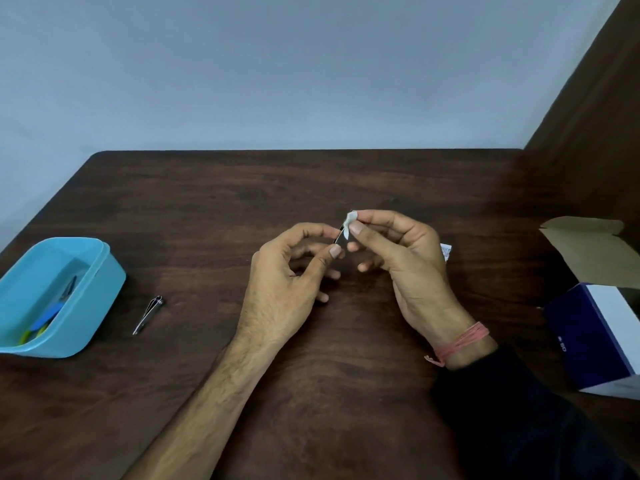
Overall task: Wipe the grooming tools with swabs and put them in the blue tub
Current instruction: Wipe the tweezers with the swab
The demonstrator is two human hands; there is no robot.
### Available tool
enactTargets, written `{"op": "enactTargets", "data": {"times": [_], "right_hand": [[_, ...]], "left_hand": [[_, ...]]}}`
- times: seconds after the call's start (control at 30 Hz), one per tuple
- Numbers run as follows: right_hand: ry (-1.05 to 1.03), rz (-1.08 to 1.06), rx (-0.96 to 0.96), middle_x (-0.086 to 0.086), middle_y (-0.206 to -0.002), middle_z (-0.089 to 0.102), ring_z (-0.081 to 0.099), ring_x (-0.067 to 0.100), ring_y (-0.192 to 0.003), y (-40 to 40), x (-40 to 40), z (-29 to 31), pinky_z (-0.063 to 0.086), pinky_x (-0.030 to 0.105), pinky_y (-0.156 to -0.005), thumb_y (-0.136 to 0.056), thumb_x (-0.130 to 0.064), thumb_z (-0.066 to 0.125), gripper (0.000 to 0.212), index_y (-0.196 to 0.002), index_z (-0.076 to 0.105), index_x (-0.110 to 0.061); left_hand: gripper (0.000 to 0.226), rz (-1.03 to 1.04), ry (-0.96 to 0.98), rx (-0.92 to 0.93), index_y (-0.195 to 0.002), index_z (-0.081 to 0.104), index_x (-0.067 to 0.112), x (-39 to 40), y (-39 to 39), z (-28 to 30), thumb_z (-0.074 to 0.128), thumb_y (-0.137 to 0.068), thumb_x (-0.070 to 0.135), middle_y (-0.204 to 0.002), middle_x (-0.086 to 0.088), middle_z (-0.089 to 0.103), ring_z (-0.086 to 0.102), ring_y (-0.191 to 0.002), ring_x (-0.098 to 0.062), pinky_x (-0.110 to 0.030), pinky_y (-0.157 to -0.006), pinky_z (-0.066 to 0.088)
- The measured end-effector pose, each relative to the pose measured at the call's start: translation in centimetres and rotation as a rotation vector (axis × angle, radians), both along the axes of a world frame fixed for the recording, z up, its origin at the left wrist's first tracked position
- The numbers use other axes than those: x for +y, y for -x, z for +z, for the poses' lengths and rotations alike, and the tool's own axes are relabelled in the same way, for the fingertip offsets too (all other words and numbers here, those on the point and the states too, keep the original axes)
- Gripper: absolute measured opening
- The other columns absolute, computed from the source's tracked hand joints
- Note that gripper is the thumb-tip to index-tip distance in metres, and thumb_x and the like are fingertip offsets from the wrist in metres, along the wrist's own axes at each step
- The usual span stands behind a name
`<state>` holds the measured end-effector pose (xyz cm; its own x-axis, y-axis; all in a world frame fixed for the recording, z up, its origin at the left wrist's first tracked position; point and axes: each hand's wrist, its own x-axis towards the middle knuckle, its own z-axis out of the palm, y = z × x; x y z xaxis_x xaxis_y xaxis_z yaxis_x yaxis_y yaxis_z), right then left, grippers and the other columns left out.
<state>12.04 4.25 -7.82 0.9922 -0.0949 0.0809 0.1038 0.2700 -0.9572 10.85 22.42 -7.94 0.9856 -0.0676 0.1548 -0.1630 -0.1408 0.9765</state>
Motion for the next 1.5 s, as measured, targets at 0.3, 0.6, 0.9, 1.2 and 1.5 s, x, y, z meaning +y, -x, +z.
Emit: {"op": "enactTargets", "data": {"times": [0.3, 0.6, 0.9, 1.2, 1.5], "right_hand": [[0.015, 0.011, 0.000, 0.006, -0.096, 0.082, 0.072, 0.013, -0.081, 0.0, -0.1, -0.1, 0.056, 0.022, -0.058, -0.094, -0.009, 0.082, 0.021, -0.114, 0.081, -0.002], [-0.034, -0.005, 0.024, 0.009, -0.107, 0.082, 0.074, 0.011, -0.082, -0.3, -0.6, -0.2, 0.057, 0.022, -0.059, -0.103, -0.002, 0.072, 0.030, -0.132, 0.072, -0.006], [-0.063, 0.010, 0.030, 0.003, -0.100, 0.083, 0.077, 0.010, -0.084, -0.2, -0.6, -0.1, 0.057, 0.021, -0.061, -0.101, -0.001, 0.072, 0.017, -0.114, 0.077, -0.011], [-0.021, 0.060, 0.007, 0.003, -0.096, 0.082, 0.072, 0.009, -0.082, -0.4, -0.8, -0.4, 0.056, 0.021, -0.064, -0.090, -0.011, 0.082, 0.019, -0.109, 0.080, -0.010], [0.086, 0.044, -0.011, 0.001, -0.093, 0.078, 0.053, 0.012, -0.070, -0.6, -0.6, -1.1, 0.047, 0.025, -0.056, -0.101, -0.005, 0.077, 0.006, -0.106, 0.080, -0.005]], "left_hand": [[0.016, 0.018, -0.035, -0.042, -0.117, 0.079, 0.026, -0.1, 0.1, -0.2, 0.078, -0.104, 0.017, -0.101, 0.006, 0.084, 0.083, -0.084, -0.019, -0.042, -0.055, 0.068], [0.016, 0.054, 0.003, -0.080, -0.117, 0.077, 0.026, -0.2, 0.1, -0.2, 0.077, -0.105, 0.016, -0.101, 0.005, 0.083, 0.083, -0.083, -0.020, -0.038, -0.054, 0.067], [0.015, 0.062, -0.044, -0.076, -0.114, 0.080, 0.027, -0.2, 0.2, -0.3, 0.079, -0.103, 0.016, -0.099, 0.007, 0.084, 0.083, -0.082, -0.018, -0.042, -0.053, 0.067], [0.015, 0.062, -0.049, -0.069, -0.116, 0.081, 0.027, -0.2, 0.4, -0.2, 0.080, -0.103, 0.019, -0.101, 0.007, 0.084, 0.083, -0.085, -0.017, -0.040, -0.056, 0.068], [0.017, 0.078, -0.086, -0.065, -0.113, 0.083, 0.029, -0.1, 0.4, -0.2, 0.080, -0.103, 0.016, -0.101, 0.011, 0.083, 0.083, -0.087, -0.014, -0.037, -0.055, 0.068]]}}
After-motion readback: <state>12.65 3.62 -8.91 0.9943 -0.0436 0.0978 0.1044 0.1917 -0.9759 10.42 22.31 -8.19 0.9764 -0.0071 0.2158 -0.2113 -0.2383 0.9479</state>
